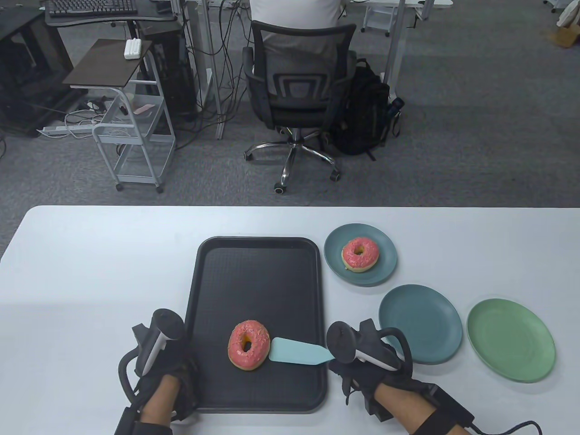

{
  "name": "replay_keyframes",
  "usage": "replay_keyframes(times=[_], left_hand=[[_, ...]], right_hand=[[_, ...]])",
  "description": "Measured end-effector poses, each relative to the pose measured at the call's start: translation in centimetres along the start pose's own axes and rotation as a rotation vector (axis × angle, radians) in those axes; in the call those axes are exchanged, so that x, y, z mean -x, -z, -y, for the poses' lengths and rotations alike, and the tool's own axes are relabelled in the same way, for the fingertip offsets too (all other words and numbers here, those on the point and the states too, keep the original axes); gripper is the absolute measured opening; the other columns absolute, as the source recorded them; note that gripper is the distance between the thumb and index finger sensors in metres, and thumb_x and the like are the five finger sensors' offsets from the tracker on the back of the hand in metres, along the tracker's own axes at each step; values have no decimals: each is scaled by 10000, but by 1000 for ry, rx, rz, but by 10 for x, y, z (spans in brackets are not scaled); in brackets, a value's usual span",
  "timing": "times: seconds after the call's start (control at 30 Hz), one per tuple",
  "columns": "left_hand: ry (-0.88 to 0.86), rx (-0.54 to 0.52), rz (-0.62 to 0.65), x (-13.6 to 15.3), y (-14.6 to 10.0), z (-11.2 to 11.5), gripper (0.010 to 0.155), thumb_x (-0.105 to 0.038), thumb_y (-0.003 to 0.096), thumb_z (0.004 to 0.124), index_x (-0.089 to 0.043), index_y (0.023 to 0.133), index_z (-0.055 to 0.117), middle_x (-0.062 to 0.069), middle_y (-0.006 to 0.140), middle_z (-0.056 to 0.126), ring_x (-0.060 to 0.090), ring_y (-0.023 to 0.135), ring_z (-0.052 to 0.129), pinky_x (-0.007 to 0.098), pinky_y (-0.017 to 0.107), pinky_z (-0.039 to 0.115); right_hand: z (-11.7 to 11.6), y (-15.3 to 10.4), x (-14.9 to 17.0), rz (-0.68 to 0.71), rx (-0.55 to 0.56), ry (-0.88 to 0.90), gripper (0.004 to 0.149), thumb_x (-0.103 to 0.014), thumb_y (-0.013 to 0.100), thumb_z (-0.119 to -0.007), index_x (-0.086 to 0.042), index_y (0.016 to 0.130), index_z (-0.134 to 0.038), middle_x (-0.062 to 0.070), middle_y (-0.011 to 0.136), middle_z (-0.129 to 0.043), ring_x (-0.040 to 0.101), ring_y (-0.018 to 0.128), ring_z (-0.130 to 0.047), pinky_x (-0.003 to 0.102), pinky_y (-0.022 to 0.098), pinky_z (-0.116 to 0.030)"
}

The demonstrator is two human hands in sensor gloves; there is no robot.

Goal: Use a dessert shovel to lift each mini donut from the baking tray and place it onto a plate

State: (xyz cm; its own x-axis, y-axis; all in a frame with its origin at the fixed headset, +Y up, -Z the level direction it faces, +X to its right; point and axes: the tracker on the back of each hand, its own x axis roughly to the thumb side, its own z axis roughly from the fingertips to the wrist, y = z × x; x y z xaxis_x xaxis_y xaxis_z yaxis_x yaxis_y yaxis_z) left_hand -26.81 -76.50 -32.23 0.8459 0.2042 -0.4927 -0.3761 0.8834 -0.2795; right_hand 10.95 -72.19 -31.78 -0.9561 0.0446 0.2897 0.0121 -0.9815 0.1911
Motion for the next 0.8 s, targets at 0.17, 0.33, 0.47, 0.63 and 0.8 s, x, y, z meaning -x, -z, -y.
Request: replay_keyframes(times=[0.17,0.33,0.47,0.63,0.8], left_hand=[[-27,0,2,3,1,-1,566,-441,452,749,-306,973,578,-21,796,779,149,503,948,393,457,836],[-27,2,3,3,2,-1,568,-443,450,750,-307,973,576,-21,794,780,149,500,948,392,454,838],[-38,4,5,3,2,-1,567,-440,448,756,-303,971,583,-18,789,783,151,496,949,394,452,838],[-47,7,6,4,2,-1,565,-440,448,757,-304,968,584,-21,783,785,151,490,950,391,444,840],[-46,11,7,4,2,-1,563,-437,451,751,-302,970,577,-24,781,782,148,488,948,387,441,840]], right_hand=[[-4,11,-14,12,-5,31,544,-454,412,-893,-203,889,-813,164,609,-986,294,317,-985,409,161,-932],[-8,20,-30,34,0,42,544,-453,413,-889,-213,895,-805,164,616,-982,294,324,-985,410,169,-933],[-11,27,-41,48,-5,57,546,-450,412,-888,-219,899,-800,162,622,-979,294,331,-985,411,175,-933],[-15,31,-55,97,-17,80,547,-446,410,-889,-225,903,-796,160,629,-975,294,338,-984,412,181,-933],[-19,36,-56,126,-11,77,551,-443,408,-885,-238,910,-785,154,633,-973,294,343,-984,414,191,-934]])
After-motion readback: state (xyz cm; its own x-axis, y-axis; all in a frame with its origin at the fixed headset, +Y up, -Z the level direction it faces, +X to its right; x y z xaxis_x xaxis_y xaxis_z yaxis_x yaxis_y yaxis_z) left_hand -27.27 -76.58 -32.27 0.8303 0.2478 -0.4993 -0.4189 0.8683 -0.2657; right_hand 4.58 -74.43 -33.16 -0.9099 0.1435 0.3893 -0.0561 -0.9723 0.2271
